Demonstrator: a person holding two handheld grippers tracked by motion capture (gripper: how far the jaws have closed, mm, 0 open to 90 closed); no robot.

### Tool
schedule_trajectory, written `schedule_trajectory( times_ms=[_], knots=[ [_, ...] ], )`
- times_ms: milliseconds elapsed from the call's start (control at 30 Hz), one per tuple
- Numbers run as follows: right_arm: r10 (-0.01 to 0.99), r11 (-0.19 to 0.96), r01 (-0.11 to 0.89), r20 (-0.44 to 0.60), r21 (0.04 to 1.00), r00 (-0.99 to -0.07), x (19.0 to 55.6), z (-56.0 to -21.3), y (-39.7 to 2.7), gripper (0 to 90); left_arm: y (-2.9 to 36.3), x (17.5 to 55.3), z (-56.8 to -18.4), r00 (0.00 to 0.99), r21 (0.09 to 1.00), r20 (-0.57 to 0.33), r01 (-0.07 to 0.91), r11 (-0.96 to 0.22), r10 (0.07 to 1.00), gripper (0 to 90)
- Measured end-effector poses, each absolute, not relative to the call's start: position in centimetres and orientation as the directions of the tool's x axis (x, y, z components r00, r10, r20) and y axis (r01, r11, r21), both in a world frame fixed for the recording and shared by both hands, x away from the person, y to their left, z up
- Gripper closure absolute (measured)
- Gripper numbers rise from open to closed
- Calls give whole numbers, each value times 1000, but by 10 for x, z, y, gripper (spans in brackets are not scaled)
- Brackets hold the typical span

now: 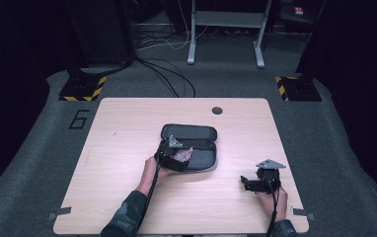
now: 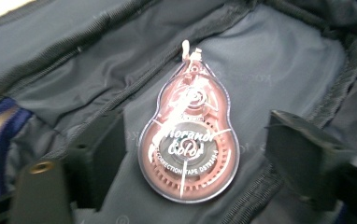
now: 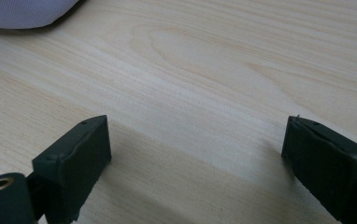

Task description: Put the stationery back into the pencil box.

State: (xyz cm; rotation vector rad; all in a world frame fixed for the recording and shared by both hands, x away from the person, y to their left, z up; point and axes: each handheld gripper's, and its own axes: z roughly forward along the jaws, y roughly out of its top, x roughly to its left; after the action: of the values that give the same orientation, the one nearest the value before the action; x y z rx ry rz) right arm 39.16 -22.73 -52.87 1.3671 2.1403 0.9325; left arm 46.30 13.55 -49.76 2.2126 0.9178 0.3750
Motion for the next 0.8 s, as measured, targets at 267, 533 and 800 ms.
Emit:
schedule_trajectory(
  times_ms=[267, 533, 800],
  knots=[
    [908, 286, 617, -2, 733, -419, 392, -529, -227, 78, 150, 439, -475, 716, 731, 29, 461, -503, 698, 109],
    [908, 287, 617, -2, 733, -419, 392, -529, -227, 78, 174, 414, -462, 705, 743, 39, 453, -492, 708, 88],
    [908, 286, 617, -2, 734, -418, 392, -529, -227, 78, 201, 388, -462, 678, 744, 60, 458, -486, 732, 83]
  ],
)
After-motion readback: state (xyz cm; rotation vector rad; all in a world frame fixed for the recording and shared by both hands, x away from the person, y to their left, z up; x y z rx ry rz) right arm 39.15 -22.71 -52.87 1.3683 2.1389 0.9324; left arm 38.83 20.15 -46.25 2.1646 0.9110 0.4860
